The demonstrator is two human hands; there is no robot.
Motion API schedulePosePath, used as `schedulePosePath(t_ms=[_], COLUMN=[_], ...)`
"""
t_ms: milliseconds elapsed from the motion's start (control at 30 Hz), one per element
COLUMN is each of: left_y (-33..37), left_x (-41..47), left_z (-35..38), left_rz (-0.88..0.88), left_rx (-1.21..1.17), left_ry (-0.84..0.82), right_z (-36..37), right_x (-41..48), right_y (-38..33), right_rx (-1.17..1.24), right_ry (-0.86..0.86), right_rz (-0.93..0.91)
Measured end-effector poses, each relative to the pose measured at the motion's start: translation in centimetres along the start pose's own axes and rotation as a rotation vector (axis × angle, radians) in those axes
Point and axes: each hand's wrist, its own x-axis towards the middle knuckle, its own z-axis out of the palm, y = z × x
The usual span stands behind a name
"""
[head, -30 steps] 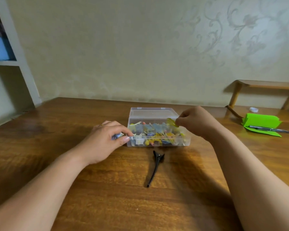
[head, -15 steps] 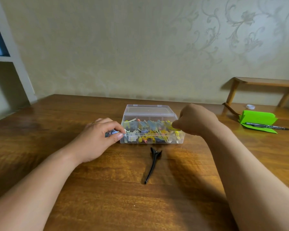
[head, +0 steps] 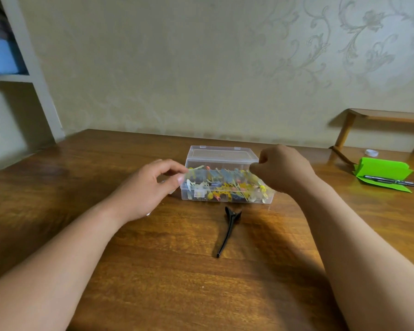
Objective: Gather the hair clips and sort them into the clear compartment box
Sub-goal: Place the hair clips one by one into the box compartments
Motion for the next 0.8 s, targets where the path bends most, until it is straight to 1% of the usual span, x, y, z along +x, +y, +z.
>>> schedulePosePath(t_ms=[100,167,300,433,500,600,667,733,800], left_y=[0.6,0.9,0.1,-2.9,-4.6,-5.8,-5.9,-5.9,-6.1], left_x=[0.5,1.0,2.4,2.5,2.5,3.3,3.6,3.5,3.5], left_z=[-1.2,-2.3,-3.7,-3.0,-2.5,-2.4,-2.3,-2.1,-2.0], left_rz=[-0.026,-0.040,-0.108,-0.188,-0.218,-0.253,-0.288,-0.303,-0.309], left_rx=[-0.100,-0.133,-0.138,-0.136,-0.199,-0.355,-0.368,-0.344,-0.316], left_ry=[0.086,0.117,0.118,0.158,0.228,0.357,0.390,0.373,0.354], right_z=[0.4,0.7,1.8,3.0,3.5,4.3,5.1,5.9,6.4], right_x=[-0.4,-0.7,-1.9,-3.6,-4.2,-4.9,-5.5,-6.0,-6.3], right_y=[-0.9,-1.6,-4.1,-6.9,-8.7,-11.7,-13.6,-15.1,-16.0], right_rx=[0.056,0.095,0.200,0.256,0.244,0.164,0.088,0.024,0.016], right_ry=[0.092,0.109,0.084,0.049,0.034,-0.013,-0.085,-0.148,-0.187], right_rz=[-0.083,-0.165,-0.363,-0.551,-0.662,-0.814,-0.833,-0.793,-0.768])
